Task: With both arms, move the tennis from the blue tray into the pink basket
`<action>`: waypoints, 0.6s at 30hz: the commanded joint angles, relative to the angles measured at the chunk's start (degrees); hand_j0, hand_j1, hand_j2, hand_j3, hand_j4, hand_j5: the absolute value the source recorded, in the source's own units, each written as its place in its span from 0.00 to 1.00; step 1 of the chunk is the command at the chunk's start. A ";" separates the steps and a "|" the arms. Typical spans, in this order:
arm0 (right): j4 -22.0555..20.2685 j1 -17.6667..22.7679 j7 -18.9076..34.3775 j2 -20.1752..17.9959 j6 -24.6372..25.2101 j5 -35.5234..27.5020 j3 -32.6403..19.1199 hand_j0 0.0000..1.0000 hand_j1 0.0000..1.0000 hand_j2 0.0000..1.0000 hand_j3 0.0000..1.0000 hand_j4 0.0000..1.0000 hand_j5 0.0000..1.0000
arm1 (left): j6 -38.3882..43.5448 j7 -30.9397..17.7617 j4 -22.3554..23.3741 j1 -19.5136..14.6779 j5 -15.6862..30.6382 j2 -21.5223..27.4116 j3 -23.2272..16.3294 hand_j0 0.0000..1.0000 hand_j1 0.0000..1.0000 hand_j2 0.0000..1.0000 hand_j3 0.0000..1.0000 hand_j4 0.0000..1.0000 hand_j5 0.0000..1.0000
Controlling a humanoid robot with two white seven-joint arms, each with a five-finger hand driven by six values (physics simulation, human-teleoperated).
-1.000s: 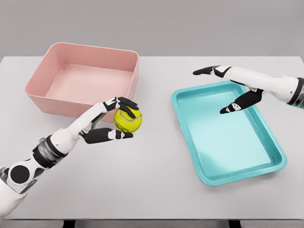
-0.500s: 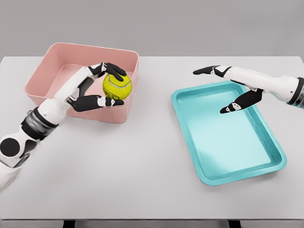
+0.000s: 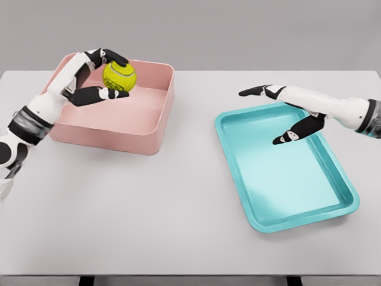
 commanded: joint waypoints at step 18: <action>-0.15 0.00 -0.02 0.27 0.86 -0.42 0.07 1.00 1.00 1.00 1.00 1.00 1.00 | -0.60 -0.13 6.15 -2.29 -1.61 0.31 -0.20 1.00 1.00 1.00 1.00 1.00 1.00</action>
